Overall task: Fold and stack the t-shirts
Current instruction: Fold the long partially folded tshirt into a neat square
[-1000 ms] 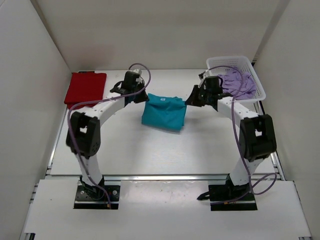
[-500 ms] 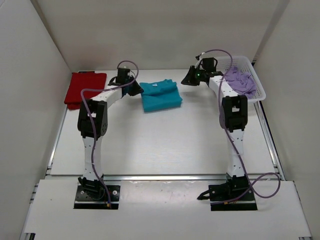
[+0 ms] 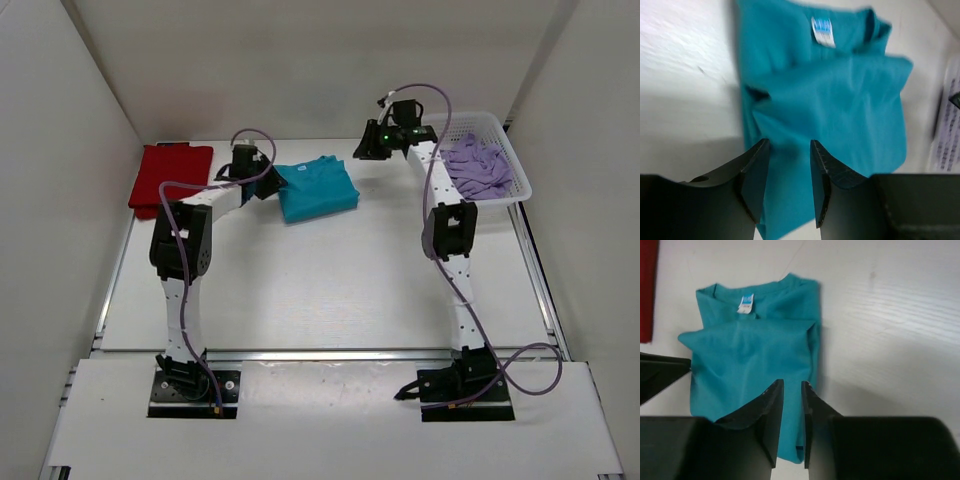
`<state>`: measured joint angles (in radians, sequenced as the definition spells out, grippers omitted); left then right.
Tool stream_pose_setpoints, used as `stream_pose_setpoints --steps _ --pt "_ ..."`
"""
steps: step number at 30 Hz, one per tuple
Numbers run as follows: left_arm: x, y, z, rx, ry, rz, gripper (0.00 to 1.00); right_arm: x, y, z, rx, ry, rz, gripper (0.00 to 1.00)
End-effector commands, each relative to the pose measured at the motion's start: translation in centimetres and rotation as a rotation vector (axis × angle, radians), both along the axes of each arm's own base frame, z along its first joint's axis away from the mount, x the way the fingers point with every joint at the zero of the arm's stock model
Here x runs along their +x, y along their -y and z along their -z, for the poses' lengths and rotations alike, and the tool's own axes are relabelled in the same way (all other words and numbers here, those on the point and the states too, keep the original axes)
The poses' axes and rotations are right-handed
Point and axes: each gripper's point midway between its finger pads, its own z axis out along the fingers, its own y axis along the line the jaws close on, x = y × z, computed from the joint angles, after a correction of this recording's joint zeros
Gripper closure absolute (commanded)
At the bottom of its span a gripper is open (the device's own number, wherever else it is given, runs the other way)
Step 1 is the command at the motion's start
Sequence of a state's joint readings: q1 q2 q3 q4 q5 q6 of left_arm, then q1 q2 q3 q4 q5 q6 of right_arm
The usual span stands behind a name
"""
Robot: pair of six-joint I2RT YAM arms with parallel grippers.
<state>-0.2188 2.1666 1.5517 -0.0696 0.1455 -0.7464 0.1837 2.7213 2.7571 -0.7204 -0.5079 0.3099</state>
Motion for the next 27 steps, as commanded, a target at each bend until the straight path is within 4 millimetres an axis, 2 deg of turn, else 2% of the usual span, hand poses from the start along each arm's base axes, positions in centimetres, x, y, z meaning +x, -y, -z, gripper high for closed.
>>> stream_pose_setpoints --steps 1,2,4,5,6,8,9,10,11,12,13,14,15,16,17,18,20,21,22,23,24,25,26,27 --pt "-1.2 3.1 -5.5 0.019 0.14 0.072 0.52 -2.4 -2.5 -0.2 -0.046 -0.022 -0.074 0.83" --pt "-1.5 3.9 -5.9 0.027 0.155 0.089 0.51 -3.2 -3.6 0.3 -0.06 -0.035 -0.098 0.89" --pt "-1.7 5.3 -5.6 0.035 0.158 0.113 0.51 -4.0 -4.5 1.4 -0.083 -0.059 -0.123 0.94" --pt "-1.7 5.9 -4.9 0.034 0.147 0.118 0.52 -4.8 -5.3 2.8 -0.106 -0.082 -0.142 0.96" --pt "-1.8 6.1 -4.4 0.023 0.132 0.127 0.51 -5.4 -6.5 3.1 -0.114 -0.088 -0.165 0.98" --pt "-1.9 6.1 -2.8 0.017 0.088 0.139 0.52 -6.2 -7.0 4.9 -0.126 -0.133 -0.173 1.0" --pt "-2.6 6.1 -0.7 0.026 0.036 0.145 0.53 -6.6 -7.0 5.5 -0.149 -0.151 -0.167 1.0" --pt "-3.0 5.8 0.4 0.021 0.007 0.148 0.55 -7.2 -6.7 6.6 -0.191 -0.182 -0.163 1.0" --pt "-4.2 5.2 1.3 0.019 -0.021 0.149 0.55 -7.6 -6.6 7.5 -0.207 -0.203 -0.169 1.0" --pt "-6.0 5.1 3.3 -0.002 -0.068 0.155 0.57 -8.3 -6.4 8.0 -0.236 -0.23 -0.166 1.0" --pt "-6.8 4.6 3.2 -0.024 -0.049 0.144 0.56 -9.3 -6.4 8.5 -0.263 -0.263 -0.172 0.99" --pt "-7.3 4.7 2.1 -0.029 -0.024 0.142 0.56 -9.9 -6.5 9.0 -0.283 -0.284 -0.175 1.0" --pt "-8.6 4.4 2.9 -0.025 -0.03 0.138 0.55 -10.3 -6.5 9.1 -0.308 -0.295 -0.165 1.0" --pt "-9.0 4.5 1.6 -0.022 -0.005 0.138 0.56 -11.0 -6.4 9.3 -0.337 -0.313 -0.169 0.99" --pt "-10.1 4.1 1.5 -0.01 -0.013 0.137 0.55 -11.6 -7.1 8.6 -0.347 -0.306 -0.178 1.0" --pt "-10.9 3.7 2.0 0.011 -0.024 0.137 0.55 -12.0 -6.7 8.1 -0.366 -0.32 -0.161 1.0" --pt "-12.4 2.7 1.1 0.032 -0.016 0.126 0.55 -13.8 -7.7 7.9 -0.427 -0.324 -0.191 1.0" --pt "-13.0 1.7 1.0 0.039 -0.016 0.111 0.55 -14.6 -7.8 7.2 -0.445 -0.324 -0.197 0.99" --pt "-14.0 0.1 2.2 0.049 -0.049 0.083 0.55 -15.5 -8.6 6.6 -0.455 -0.314 -0.222 1.0" --pt "-14.1 -0.9 1.1 0.037 -0.033 0.064 0.56 -17.0 -9.0 7.6 -0.491 -0.342 -0.245 1.0" --pt "-15.0 -1.8 0.7 0.029 -0.019 0.05 0.55 -18.5 -9.3 7.5 -0.518 -0.353 -0.269 1.0" --pt "-16.3 -3.3 1.6 0.019 -0.046 0.022 0.56 -19.0 -9.7 5.7 -0.535 -0.308 -0.267 1.0" --pt "-17.3 -4.2 1.1 -0.007 -0.026 0.011 0.55 -21.0 -9.4 7.7 -0.58 -0.339 -0.286 1.0" --pt "-17.5 -4.5 -0.8 -0.028 0.024 0.014 0.54 -24.5 -8.5 7.9 -0.612 -0.368 -0.311 1.0"
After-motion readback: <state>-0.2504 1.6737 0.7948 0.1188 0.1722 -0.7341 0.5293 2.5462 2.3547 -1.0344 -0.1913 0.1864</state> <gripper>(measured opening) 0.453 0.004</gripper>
